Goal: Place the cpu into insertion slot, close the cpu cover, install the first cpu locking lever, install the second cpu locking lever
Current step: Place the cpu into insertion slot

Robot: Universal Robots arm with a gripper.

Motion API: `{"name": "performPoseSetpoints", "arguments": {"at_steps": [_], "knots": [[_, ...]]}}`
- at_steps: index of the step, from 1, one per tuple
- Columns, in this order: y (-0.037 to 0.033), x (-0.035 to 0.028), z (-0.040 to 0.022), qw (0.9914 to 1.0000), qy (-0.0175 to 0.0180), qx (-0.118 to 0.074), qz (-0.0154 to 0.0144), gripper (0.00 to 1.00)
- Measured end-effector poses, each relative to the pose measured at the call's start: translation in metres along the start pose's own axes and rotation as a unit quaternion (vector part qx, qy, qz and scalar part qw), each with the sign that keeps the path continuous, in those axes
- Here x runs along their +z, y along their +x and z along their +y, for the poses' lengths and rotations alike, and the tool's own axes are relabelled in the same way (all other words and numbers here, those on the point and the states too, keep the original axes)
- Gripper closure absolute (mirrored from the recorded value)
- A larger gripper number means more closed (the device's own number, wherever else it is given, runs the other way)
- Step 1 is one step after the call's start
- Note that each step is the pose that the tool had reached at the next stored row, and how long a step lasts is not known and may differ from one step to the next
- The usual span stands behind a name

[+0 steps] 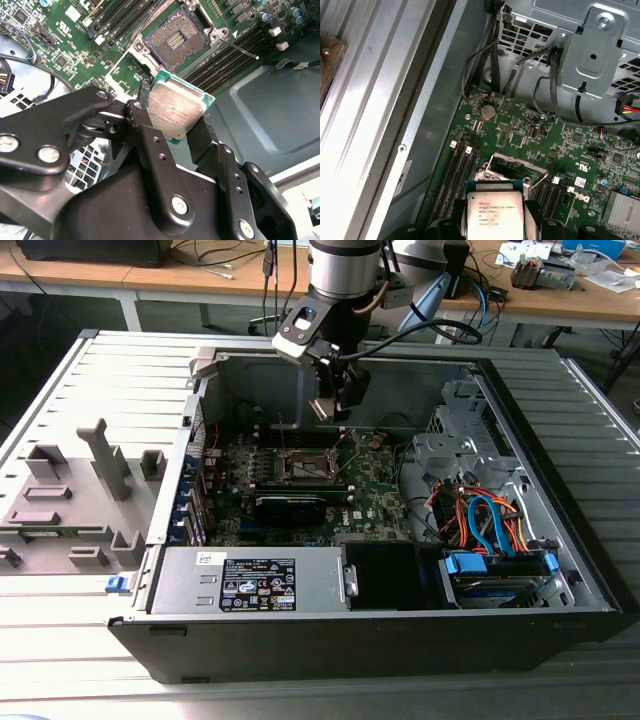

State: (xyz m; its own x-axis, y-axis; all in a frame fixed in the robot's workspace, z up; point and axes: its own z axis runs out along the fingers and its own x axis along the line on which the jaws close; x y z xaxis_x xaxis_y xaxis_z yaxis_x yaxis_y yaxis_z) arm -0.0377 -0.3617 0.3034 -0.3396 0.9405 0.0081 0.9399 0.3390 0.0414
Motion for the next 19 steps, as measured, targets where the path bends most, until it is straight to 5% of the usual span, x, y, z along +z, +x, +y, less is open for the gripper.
{"name": "performPoseSetpoints", "arguments": {"at_steps": [19], "knots": [[0.0000,0.0002,0.0000,0.99981,-0.0001,0.019,-0.0008,0.45]]}}
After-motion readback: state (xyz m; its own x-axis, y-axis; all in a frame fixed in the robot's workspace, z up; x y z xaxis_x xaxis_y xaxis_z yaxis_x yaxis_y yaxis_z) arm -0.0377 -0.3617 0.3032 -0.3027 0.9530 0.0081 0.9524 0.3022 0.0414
